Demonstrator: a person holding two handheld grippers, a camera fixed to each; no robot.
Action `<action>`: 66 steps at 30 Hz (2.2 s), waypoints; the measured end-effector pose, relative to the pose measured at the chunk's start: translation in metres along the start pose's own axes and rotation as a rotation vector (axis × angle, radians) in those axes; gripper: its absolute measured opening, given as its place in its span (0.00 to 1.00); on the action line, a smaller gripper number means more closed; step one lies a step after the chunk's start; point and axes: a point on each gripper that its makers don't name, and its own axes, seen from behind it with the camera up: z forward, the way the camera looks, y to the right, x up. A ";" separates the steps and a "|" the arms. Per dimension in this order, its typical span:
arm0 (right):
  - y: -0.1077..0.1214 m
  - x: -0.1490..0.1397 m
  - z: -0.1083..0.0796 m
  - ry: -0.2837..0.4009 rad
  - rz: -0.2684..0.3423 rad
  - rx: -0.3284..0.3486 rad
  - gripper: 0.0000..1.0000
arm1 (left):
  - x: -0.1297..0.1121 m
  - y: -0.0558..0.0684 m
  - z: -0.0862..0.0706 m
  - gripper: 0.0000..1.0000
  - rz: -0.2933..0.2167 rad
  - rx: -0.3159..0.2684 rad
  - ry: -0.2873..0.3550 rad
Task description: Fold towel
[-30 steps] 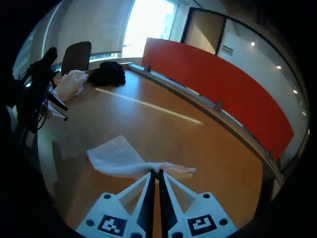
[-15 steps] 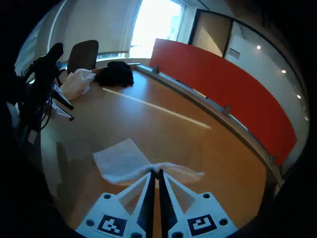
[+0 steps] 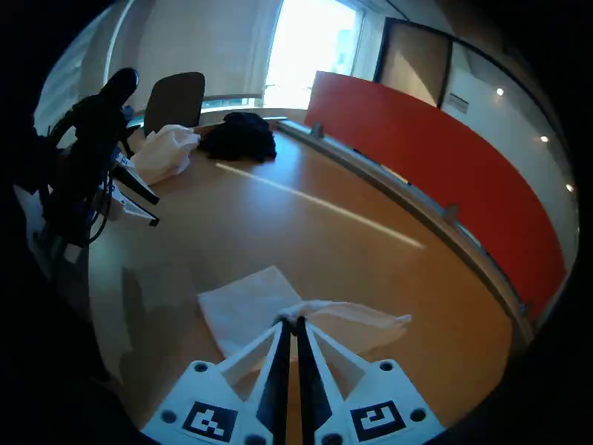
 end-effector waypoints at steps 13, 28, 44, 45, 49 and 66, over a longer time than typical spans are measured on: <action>-0.046 -0.003 0.031 -0.026 -0.013 0.099 0.10 | -0.003 -0.004 -0.004 0.81 -0.017 0.007 0.004; -0.044 -0.017 0.027 -0.048 0.031 0.087 0.63 | -0.004 -0.008 -0.005 0.81 -0.017 0.007 0.005; -0.041 -0.053 0.023 -0.096 0.060 0.063 0.63 | -0.005 -0.005 -0.006 0.81 -0.011 0.006 0.006; -0.041 -0.056 0.024 -0.102 0.064 0.063 0.64 | -0.005 -0.005 -0.006 0.81 -0.011 0.007 0.006; -0.044 -0.071 0.025 -0.124 0.079 0.064 0.64 | -0.006 -0.005 -0.007 0.81 -0.012 0.006 0.004; -0.052 -0.128 0.032 -0.225 0.106 0.067 0.63 | -0.009 -0.002 -0.007 0.81 -0.011 0.004 -0.001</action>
